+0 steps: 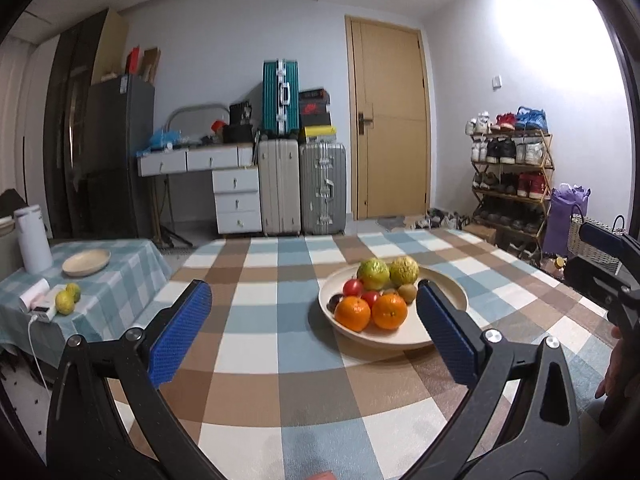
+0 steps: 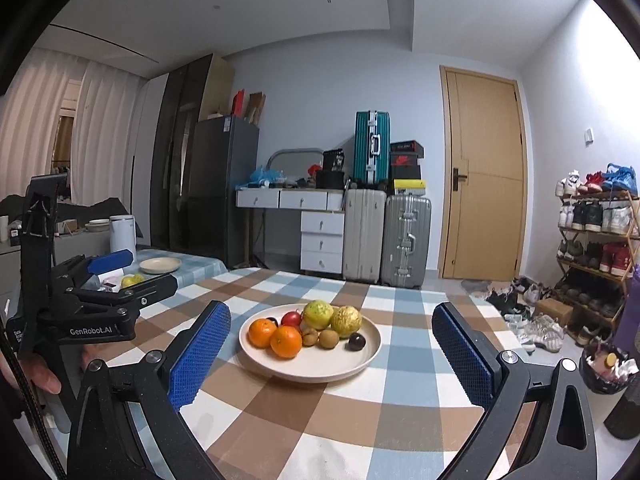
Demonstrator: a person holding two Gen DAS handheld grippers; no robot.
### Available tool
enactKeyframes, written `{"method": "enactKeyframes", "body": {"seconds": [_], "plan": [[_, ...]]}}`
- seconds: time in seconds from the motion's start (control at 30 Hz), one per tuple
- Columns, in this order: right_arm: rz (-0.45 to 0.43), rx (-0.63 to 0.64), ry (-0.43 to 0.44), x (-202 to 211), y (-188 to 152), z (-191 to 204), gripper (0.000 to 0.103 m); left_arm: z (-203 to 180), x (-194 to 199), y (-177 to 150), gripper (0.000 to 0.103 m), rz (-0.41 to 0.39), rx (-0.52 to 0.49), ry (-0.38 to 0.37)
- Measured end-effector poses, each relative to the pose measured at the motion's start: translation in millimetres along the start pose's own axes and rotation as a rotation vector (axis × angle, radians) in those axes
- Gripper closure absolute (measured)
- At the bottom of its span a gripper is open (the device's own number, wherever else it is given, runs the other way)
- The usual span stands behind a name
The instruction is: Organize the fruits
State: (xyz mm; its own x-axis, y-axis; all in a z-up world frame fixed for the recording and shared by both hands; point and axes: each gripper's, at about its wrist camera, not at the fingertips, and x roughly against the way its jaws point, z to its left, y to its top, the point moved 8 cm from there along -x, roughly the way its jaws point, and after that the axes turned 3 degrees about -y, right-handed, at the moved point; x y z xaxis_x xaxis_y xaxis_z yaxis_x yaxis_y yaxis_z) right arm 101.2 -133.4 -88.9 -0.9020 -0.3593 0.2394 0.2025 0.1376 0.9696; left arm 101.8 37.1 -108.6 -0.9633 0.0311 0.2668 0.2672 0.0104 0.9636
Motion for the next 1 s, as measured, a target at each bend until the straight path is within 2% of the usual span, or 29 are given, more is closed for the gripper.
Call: {"method": "enactKeyframes", "body": {"seconds": [0.1,0.2,0.23,0.3,0.37,1.0], "plan": [[0.063,-0.016,0.000,-12.8,-7.5,-3.3,0.000,9.1,-20.0,-9.6,0.001,0.090,0.035,0.019],[0.170,-0.040,0.000,-34.0,-21.2,-6.7,0.000,11.9,-23.8,-11.3,0.001,0.092,0.044,0.031],[0.181,-0.045,-0.008,-36.4,-22.6,-8.3,0.000,8.7,-23.6,-11.5,0.001,0.079,0.031,0.021],[0.184,-0.049,-0.011,-38.2,-23.6,-9.0,0.000,2.8,-17.1,-9.6,0.001,0.052,0.007,0.001],[0.160,-0.039,-0.006,-34.9,-22.1,-7.7,0.000,1.7,-19.2,-10.5,0.001,0.060,0.008,-0.016],[0.161,-0.047,0.003,-35.1,-24.2,-7.7,0.000,1.4,-13.2,-7.2,0.001,0.052,0.016,-0.012]]}}
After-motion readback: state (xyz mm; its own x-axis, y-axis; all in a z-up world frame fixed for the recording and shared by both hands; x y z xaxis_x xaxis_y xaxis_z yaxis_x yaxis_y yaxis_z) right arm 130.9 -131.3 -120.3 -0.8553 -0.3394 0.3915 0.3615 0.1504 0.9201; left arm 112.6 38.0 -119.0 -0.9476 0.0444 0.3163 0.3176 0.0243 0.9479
